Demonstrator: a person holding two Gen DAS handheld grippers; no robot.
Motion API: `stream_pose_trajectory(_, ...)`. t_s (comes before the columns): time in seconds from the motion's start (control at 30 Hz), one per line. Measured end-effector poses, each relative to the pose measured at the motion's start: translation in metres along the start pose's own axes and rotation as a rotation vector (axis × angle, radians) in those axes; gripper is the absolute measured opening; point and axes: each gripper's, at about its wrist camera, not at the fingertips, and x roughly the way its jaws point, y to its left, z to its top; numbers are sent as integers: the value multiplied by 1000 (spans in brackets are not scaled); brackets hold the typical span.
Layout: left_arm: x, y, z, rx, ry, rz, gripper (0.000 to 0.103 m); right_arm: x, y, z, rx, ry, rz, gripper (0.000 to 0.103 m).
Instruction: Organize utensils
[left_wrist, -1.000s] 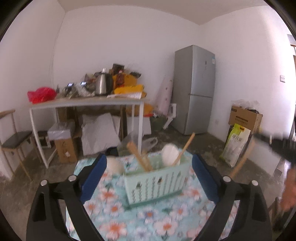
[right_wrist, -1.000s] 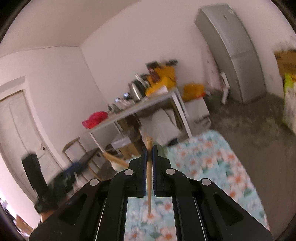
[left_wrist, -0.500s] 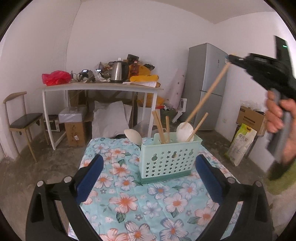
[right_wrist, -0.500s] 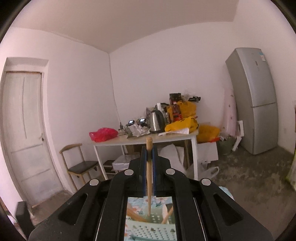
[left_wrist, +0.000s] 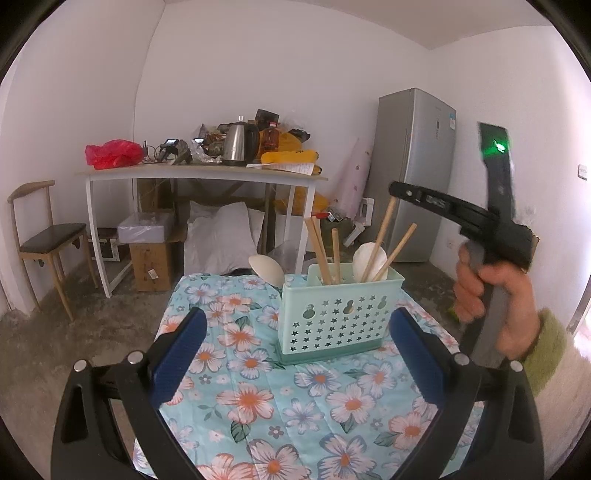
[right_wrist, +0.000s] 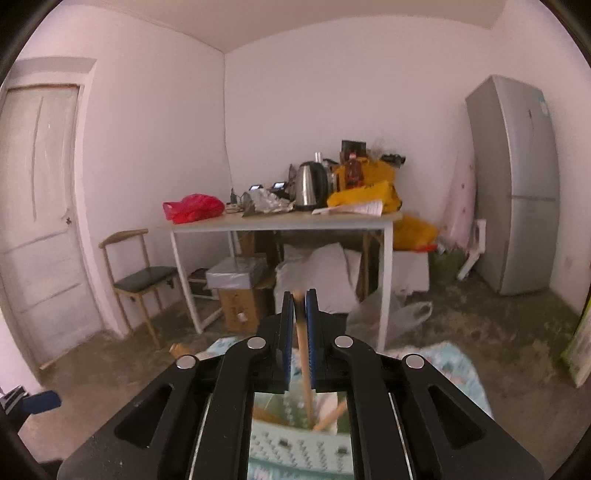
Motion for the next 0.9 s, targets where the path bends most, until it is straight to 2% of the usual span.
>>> stream_pose_trajectory(0.07, 0, -1, 1, 0, -2, -3, 97, -15, -2, 0, 19, -20, 13, 25)
stream_pose_trajectory(0.23, -1, -4, 2, 9, -8, -7, 97, -65, -10, 0, 79, -79, 24, 30)
stream_pose_trajectory(0.33, -3, -7, 2, 13, -8, -6, 97, -88, -17, -5, 126, -79, 12, 33)
stream_pose_trajectory(0.43, -3, -12, 1, 21, -4, -2, 97, -105, -17, -17, 145, -41, -36, 40)
stream_pose_trajectory(0.5, -4, -16, -1, 28, 2, 3, 97, -111, -12, -33, 135, 18, -82, 48)
stream_pose_trajectory(0.57, -4, -20, -5, 37, 12, 2, 97, -108, -6, -45, 117, 71, -123, 61)
stream_pose_trajectory(0.67, -3, -23, -11, 45, 32, 2, 97, -104, 11, -69, 70, 178, -198, 72)
stream_pose_trajectory(0.77, 1, -25, -17, 35, 62, 8, 97, -101, 22, -84, 44, 234, -219, 81)
stream_pose_trajectory(0.9, 4, -27, -24, 15, 92, 23, 97, -100, 23, -91, 42, 262, -249, 86)
